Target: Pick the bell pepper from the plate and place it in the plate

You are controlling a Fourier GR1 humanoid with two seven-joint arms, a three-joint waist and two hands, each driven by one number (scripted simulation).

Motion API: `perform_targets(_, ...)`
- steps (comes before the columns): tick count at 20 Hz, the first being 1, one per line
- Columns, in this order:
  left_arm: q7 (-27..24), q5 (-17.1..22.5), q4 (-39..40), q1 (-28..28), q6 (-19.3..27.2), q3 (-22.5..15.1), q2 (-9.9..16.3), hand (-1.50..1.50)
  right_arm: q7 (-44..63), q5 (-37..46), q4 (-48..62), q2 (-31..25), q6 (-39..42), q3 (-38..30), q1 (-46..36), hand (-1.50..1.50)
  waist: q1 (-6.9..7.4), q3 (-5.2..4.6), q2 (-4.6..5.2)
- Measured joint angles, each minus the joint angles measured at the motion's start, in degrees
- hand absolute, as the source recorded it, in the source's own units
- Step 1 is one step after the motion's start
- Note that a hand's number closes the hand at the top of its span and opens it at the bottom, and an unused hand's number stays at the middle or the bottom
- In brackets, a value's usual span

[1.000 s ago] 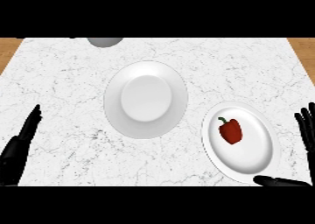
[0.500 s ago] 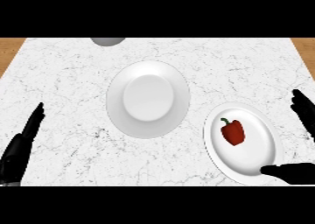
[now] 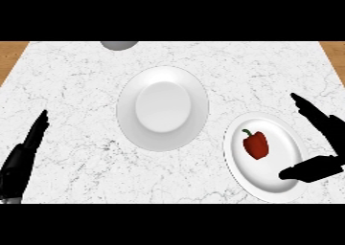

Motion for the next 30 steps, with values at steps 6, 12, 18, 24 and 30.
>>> perform_targets(6,-0.9,-0.4,1.6,-0.7,-1.7,2.1,-0.8,0.00,-2.2,4.6,7.1,1.3,5.6,2.5,-2.8,-1.50,-0.24,0.01,-0.02)
perform_targets(12,-0.8,-2.5,0.7,0.4,-3.3,3.7,-2.3,0.00,-3.8,8.3,12.8,5.1,9.7,1.9,-5.9,-1.50,-0.35,0.02,-0.06)
perform_targets(18,-0.1,-4.8,0.5,-0.1,-3.7,4.4,-4.8,0.00,-7.9,12.4,19.0,8.8,12.3,2.3,-7.4,-1.50,-0.42,0.02,-0.06)
perform_targets(24,-1.3,-6.6,0.4,1.0,-5.3,6.2,-6.6,0.00,-10.2,16.4,22.8,10.9,14.7,0.6,-7.6,-1.50,-0.48,0.02,-0.08)
perform_targets(30,-0.3,-8.2,-0.2,0.5,-6.9,8.1,-7.8,0.00,-13.9,21.0,27.8,14.5,13.9,-0.6,-8.4,-1.50,-0.47,0.01,-0.09)
